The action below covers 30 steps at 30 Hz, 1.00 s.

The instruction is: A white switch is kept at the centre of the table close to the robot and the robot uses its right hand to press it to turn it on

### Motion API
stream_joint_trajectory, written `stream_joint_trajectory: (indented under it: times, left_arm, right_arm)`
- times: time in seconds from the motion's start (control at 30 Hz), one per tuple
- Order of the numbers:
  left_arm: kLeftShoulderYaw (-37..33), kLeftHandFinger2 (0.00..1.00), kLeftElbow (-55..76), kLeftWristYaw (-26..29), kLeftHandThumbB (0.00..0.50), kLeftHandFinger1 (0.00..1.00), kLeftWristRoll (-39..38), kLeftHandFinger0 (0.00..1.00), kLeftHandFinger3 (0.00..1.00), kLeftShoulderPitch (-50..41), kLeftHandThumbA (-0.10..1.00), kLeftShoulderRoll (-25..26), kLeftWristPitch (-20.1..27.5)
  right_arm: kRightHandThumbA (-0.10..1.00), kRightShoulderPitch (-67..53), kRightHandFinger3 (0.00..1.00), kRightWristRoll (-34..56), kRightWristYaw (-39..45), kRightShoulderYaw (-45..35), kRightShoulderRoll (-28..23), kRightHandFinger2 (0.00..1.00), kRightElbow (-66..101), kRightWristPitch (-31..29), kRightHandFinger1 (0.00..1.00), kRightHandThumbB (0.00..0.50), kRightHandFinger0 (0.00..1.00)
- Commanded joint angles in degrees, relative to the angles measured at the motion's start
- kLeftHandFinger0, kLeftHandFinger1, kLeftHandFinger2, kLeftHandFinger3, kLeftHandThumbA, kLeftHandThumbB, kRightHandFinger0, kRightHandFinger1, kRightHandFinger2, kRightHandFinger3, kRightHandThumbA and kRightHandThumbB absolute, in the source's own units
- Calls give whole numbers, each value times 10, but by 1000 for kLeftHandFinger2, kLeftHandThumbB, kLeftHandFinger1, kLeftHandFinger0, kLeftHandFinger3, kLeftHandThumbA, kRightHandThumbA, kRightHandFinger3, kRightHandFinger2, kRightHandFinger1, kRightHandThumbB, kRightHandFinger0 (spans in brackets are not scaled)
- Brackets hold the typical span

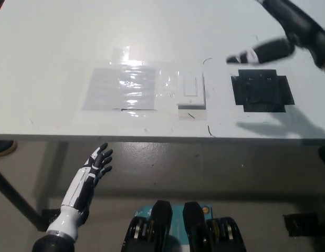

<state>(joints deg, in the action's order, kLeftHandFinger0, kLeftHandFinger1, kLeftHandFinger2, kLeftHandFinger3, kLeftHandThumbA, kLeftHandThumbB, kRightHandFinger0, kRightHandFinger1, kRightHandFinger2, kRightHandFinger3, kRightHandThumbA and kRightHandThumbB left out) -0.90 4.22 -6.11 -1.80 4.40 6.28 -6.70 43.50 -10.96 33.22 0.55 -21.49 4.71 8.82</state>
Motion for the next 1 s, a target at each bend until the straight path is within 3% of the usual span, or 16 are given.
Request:
stream_joint_trajectory:
  times: [0.0, 0.1, 0.13, 0.23, 0.3, 0.37, 0.43, 0.47, 0.6, 0.63, 0.83, 0.97]
  left_arm:
    - [2, 1000, 11, -5, 0, 1000, -6, 1000, 1000, 16, 947, 4, 14]
    - [4, 1000, 9, -4, 0, 1000, -7, 1000, 1000, 18, 942, 3, 14]
    - [4, 1000, 10, -5, 0, 1000, -7, 1000, 1000, 19, 944, 3, 12]
    - [5, 1000, 11, -6, 0, 1000, -10, 1000, 1000, 19, 959, 4, 12]
    - [7, 1000, 12, -6, 0, 1000, -14, 1000, 1000, 16, 950, 3, 10]
    - [7, 1000, 10, -5, 5, 1000, -12, 1000, 1000, 15, 949, 2, 14]
    - [7, 1000, 10, -3, 0, 1000, -10, 1000, 1000, 15, 951, 2, 16]
    - [5, 1000, 10, -4, 0, 1000, -8, 1000, 1000, 12, 957, 2, 15]
    - [3, 1000, 16, -8, 0, 1000, -7, 1000, 1000, 8, 958, 5, 10]
    - [2, 1000, 18, -9, 0, 1000, -9, 1000, 1000, 8, 957, 5, 8]
    - [2, 1000, 15, -10, 0, 1000, -7, 1000, 1000, 13, 932, 8, 13]
    - [0, 1000, 15, -11, 0, 1000, -6, 1000, 1000, 13, 934, 9, 9]
  right_arm:
    - [1000, -140, 1000, 189, -26, -116, -14, 1000, 229, 48, 1000, 296, 1000]
    - [1000, -220, 1000, 198, -47, -128, 13, 1000, 257, 11, 1000, 264, 1000]
    - [1000, -270, 1000, 204, -58, -128, 40, 1000, 251, -27, 1000, 236, 1000]
    - [1000, -329, 1000, 215, -71, -129, 88, 1000, 222, -70, 1000, 204, 1000]
    - [1000, -356, 1000, 230, -80, -132, 123, 1000, 198, -74, 1000, 212, 1000]
    - [1000, -379, 1000, 226, -92, -135, 153, 1000, 157, -107, 1000, 187, 1000]
    - [1000, -389, 1000, 224, -104, -143, 180, 1000, 126, -123, 1000, 216, 1000]
    - [1000, -401, 1000, 216, -115, -147, 198, 1000, 96, -143, 1000, 205, 1000]
    - [1000, -408, 1000, 196, -126, -150, 218, 1000, 23, -196, 1000, 153, 1000]
    - [1000, -406, 1000, 193, -126, -149, 217, 1000, -4, -213, 1000, 116, 1000]
    - [1000, -391, 1000, 186, -143, -150, 213, 1000, -92, -231, 1000, 77, 1000]
    - [1000, -383, 1000, 177, -156, -145, 206, 1000, -131, -247, 1000, 131, 1000]
